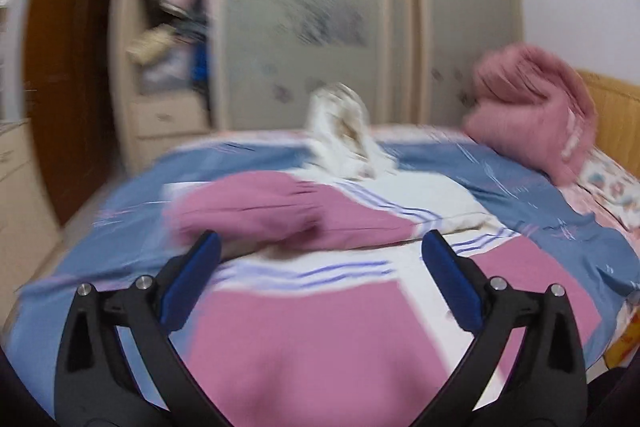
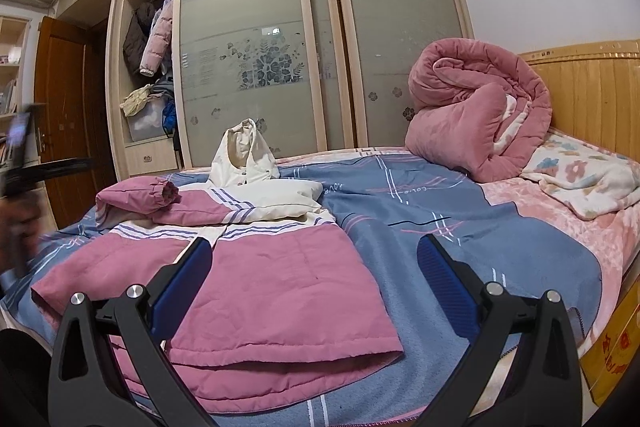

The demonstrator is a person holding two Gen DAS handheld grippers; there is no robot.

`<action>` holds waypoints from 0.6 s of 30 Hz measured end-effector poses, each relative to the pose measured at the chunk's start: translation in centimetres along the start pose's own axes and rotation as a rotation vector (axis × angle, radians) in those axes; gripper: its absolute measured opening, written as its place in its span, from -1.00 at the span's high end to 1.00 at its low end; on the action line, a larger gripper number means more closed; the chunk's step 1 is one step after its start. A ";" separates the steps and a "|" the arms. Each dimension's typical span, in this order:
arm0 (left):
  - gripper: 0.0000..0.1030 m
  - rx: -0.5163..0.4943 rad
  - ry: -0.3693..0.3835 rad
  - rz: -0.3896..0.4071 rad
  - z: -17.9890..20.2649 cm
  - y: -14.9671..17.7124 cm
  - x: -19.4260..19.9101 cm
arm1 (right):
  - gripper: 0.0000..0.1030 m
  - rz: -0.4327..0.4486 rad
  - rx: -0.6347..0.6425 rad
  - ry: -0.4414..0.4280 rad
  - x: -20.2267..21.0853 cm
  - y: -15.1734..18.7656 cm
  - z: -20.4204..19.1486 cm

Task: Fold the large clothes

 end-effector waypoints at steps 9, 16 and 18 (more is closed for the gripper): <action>-0.96 0.022 -0.221 0.094 -5.3 6.3 11.6 | -0.97 0.008 0.043 -0.013 -0.1 0.0 -1.9; -0.96 -0.092 -0.197 0.052 -3.4 7.6 11.3 | -0.97 0.016 0.164 -0.012 0.0 0.4 -4.5; -0.96 -0.096 -0.191 0.046 -3.2 7.7 10.9 | -0.97 0.021 0.190 -0.007 0.2 0.4 -4.9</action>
Point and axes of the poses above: each gripper's, at about its wrist camera, not at the fingertips, and x roughly against the way its jaws point, z to its right, y to its underside, the point moved 2 cm from there along -x, roughly the way its jaws point, and after that the axes turned 10 degrees about z, right-handed, at the moved point
